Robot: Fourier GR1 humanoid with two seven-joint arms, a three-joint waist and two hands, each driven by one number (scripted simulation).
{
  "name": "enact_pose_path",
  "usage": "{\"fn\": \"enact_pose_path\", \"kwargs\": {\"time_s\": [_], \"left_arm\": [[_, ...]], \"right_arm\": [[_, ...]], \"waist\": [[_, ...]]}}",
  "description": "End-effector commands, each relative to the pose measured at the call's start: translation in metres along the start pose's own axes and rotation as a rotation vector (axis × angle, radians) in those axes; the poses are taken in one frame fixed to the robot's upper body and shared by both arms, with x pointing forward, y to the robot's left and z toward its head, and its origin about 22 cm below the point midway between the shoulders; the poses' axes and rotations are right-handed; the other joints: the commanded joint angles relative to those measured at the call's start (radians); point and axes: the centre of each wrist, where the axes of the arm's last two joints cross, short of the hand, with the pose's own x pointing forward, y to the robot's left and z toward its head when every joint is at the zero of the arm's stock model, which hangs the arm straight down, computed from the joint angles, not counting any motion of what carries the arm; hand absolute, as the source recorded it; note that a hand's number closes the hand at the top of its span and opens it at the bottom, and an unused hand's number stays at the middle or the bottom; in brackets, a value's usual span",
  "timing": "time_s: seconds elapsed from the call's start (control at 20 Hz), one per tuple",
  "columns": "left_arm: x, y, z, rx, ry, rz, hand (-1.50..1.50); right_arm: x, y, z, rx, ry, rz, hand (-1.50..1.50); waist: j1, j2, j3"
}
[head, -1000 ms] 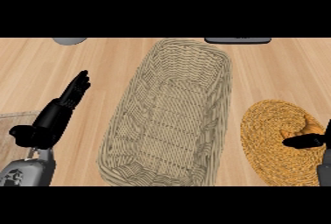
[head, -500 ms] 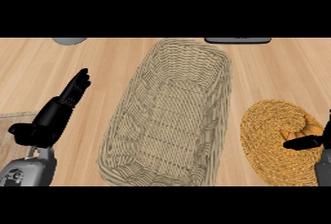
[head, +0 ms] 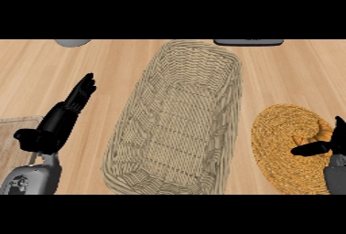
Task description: Pick the croissant from the placemat and place it in the basket
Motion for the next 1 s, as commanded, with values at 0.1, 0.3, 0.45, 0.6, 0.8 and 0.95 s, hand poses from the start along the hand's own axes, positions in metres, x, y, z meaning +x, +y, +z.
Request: {"fn": "enact_pose_path", "kwargs": {"time_s": [0.1, 0.3, 0.45, 0.6, 0.8, 0.95], "left_arm": [[0.015, 0.0, 0.0, 0.003, -0.007, -0.002, 0.0], [0.01, -0.005, -0.004, -0.003, 0.004, -0.007, 0.0], [0.014, 0.001, -0.005, 0.002, -0.025, -0.007, 0.0], [0.001, -0.004, -0.005, 0.002, -0.008, 0.002, 0.0], [0.003, -0.007, -0.009, -0.022, -0.015, 0.006, 0.0], [0.008, -0.015, -0.015, -0.076, -0.039, 0.006, 0.0]], "right_arm": [[-0.004, 0.012, -0.009, 0.102, -0.006, 0.032, 1.5], [-0.018, 0.016, -0.019, 0.083, -0.027, 0.046, 1.5], [-0.011, 0.034, -0.015, 0.053, -0.043, 0.11, 1.5], [0.005, 0.035, -0.01, 0.055, -0.102, 0.201, 1.5], [0.051, 0.089, 0.082, 0.107, -0.411, 0.248, 1.5], [0.088, 0.111, 0.151, 0.171, -0.708, 0.298, 1.5]], "waist": [[0.002, 0.0, 0.001], [0.0, 0.0, 0.001], [0.004, 0.001, 0.001], [0.006, 0.002, 0.001], [0.022, -0.005, -0.002], [0.112, -0.006, -0.004]]}}
